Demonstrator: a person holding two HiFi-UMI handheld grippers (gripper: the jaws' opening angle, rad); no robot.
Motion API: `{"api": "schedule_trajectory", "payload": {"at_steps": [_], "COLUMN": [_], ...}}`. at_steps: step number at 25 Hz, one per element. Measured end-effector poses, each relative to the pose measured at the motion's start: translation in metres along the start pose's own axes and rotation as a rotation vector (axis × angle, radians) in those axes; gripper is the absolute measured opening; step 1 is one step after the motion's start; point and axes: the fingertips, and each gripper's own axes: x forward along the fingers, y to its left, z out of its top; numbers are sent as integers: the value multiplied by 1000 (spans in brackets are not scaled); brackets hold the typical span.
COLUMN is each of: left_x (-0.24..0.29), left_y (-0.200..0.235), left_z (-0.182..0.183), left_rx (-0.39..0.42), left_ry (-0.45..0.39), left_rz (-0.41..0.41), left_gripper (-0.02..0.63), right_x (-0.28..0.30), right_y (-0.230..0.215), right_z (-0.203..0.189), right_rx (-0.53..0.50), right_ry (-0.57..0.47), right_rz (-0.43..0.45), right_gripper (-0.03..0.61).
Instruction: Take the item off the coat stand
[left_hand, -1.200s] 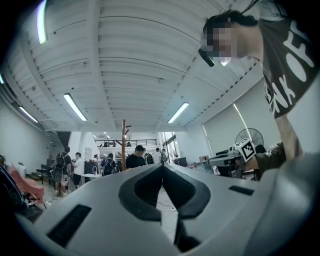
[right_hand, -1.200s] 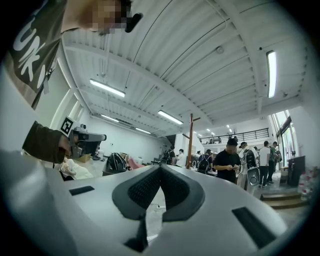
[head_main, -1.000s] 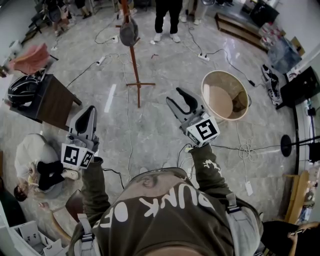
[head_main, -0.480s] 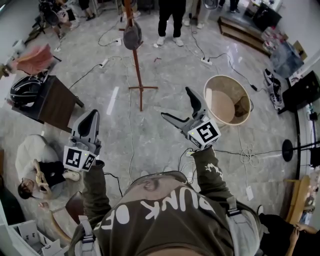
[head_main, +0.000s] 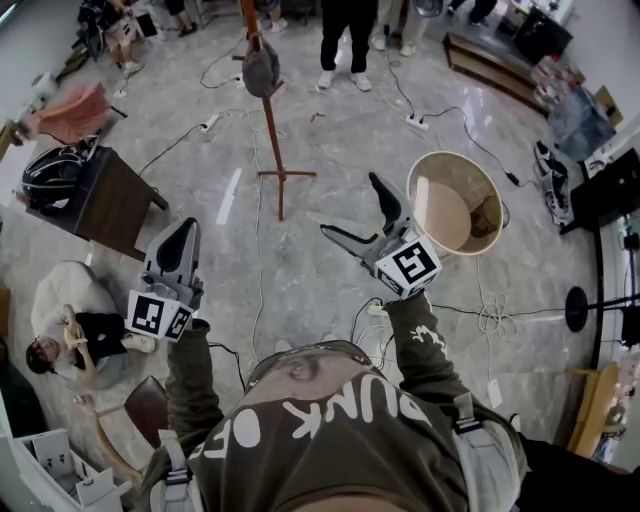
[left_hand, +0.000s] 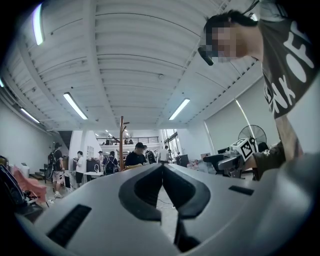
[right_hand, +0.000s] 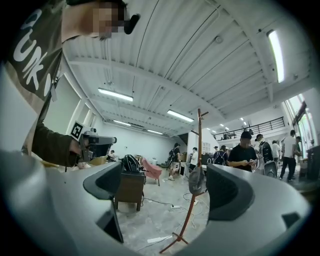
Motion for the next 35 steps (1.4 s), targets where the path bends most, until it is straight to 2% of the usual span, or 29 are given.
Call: {"api": "schedule_trajectory", "payload": {"at_steps": [8,15,20,30,35], "left_x": [18,52,88,154,179], "left_y": [-21,-1,36,156,195], "left_z": [-12,-28,-48,-81,-94], "left_rx": [-5,-11,-33,-81,-93], "left_ry": [42,49,30,-2,0], "left_rz": [18,1,-22,-58,-86], "left_gripper": [5,5,5,5,5], "right_x": [-8,15,52,172,212], "right_y": [-28,-56,-84,-136,-154], "right_z": [-11,-29,-40,-46,-49], "right_rx": [8,24,11,-11,-14], "right_ry": [0,16,41,65,79], "right_rz": [25,10,-18,-77,-102], "right_gripper": [517,517,518,520,522]}}
